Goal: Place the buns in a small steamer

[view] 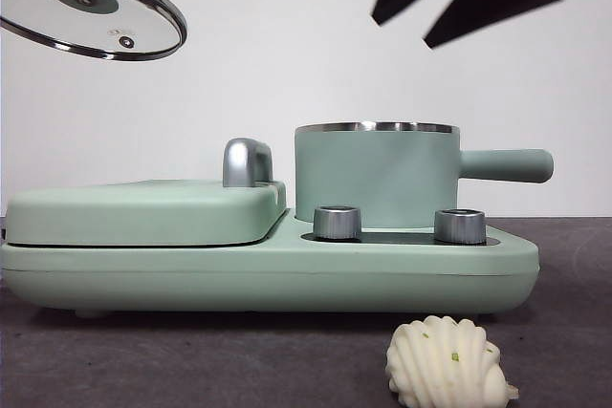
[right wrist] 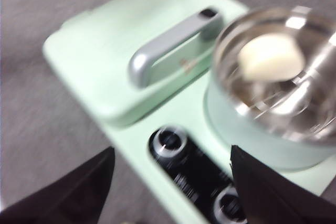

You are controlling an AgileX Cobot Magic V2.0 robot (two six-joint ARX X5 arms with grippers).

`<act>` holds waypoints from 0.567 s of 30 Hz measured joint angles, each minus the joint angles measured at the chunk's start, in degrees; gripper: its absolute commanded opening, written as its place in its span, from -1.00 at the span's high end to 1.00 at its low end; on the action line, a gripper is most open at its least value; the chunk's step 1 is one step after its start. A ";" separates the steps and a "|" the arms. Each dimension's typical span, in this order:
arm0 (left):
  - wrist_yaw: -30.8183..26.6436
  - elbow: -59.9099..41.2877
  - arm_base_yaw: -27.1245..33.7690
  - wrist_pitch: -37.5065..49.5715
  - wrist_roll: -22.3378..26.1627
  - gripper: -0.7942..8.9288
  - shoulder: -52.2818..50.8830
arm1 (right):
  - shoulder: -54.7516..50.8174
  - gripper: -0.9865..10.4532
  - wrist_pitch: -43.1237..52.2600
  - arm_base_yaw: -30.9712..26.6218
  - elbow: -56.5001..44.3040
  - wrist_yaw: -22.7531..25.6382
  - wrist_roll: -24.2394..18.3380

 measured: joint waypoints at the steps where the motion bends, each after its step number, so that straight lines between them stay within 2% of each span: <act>1: 0.00 0.00 0.00 0.00 0.00 0.82 0.00 | -1.09 0.21 -0.15 0.70 -1.38 -0.39 -0.04; 8: -0.02 0.00 0.00 0.00 0.00 0.82 0.00 | -1.49 0.21 -1.73 7.58 -10.56 -0.92 -0.20; 11: 0.00 0.00 0.00 0.00 0.00 0.82 0.00 | -0.39 0.21 -0.31 10.51 -13.38 0.57 0.17; 17: 0.00 0.00 0.00 0.02 0.00 0.82 0.00 | 3.32 0.21 1.09 12.35 -14.86 2.23 0.87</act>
